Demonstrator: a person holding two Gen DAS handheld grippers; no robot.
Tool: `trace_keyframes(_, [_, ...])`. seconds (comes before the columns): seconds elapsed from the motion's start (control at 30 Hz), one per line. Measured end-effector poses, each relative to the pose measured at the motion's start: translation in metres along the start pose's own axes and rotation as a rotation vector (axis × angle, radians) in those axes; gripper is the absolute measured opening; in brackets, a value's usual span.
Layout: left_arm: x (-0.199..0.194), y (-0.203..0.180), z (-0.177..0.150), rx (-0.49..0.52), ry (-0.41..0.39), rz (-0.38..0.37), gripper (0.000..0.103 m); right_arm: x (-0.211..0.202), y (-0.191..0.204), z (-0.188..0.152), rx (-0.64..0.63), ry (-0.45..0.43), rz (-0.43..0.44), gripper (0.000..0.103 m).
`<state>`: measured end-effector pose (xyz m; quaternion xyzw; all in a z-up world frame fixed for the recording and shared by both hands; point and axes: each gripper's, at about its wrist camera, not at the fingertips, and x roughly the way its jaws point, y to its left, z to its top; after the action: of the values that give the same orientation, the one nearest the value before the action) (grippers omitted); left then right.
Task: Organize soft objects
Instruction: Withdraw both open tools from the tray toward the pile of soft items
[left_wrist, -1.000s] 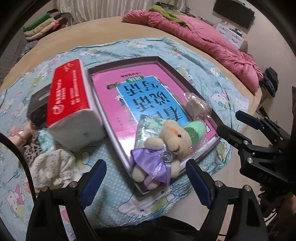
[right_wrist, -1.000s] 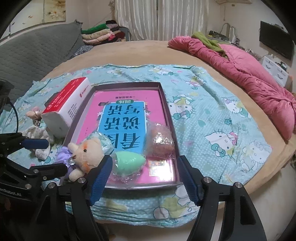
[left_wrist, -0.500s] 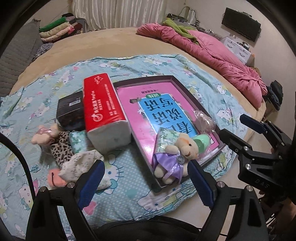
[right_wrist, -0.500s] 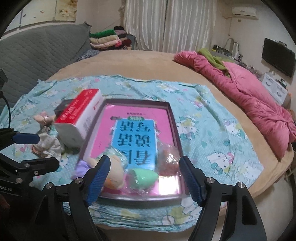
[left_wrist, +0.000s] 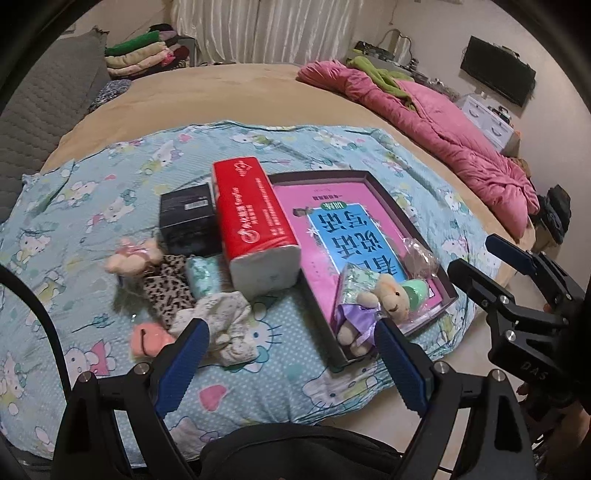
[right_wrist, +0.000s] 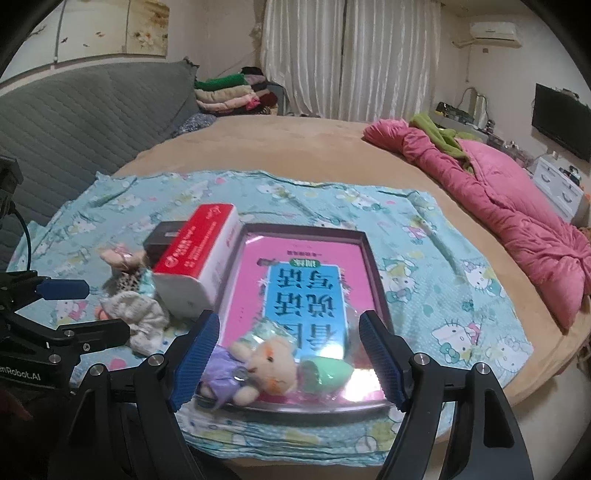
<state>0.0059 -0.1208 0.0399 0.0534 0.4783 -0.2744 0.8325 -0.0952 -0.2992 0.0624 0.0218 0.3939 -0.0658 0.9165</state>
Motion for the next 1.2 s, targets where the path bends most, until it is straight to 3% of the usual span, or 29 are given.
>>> trace_keyframes(0.17, [-0.012, 0.016, -0.001, -0.037, -0.013, -0.017, 0.091, -0.005, 0.016, 0.006, -0.032, -0.012, 0.007, 0.079])
trace_keyframes(0.8, [-0.048, 0.072, -0.007, -0.13, -0.09, 0.05, 0.091, -0.014, 0.077, 0.02, -0.096, -0.033, 0.092, 0.08])
trace_keyframes(1.2, [-0.06, 0.15, -0.019, -0.276, -0.108, 0.109, 0.091, -0.003, 0.104, 0.019, -0.134, -0.007, 0.125, 0.08])
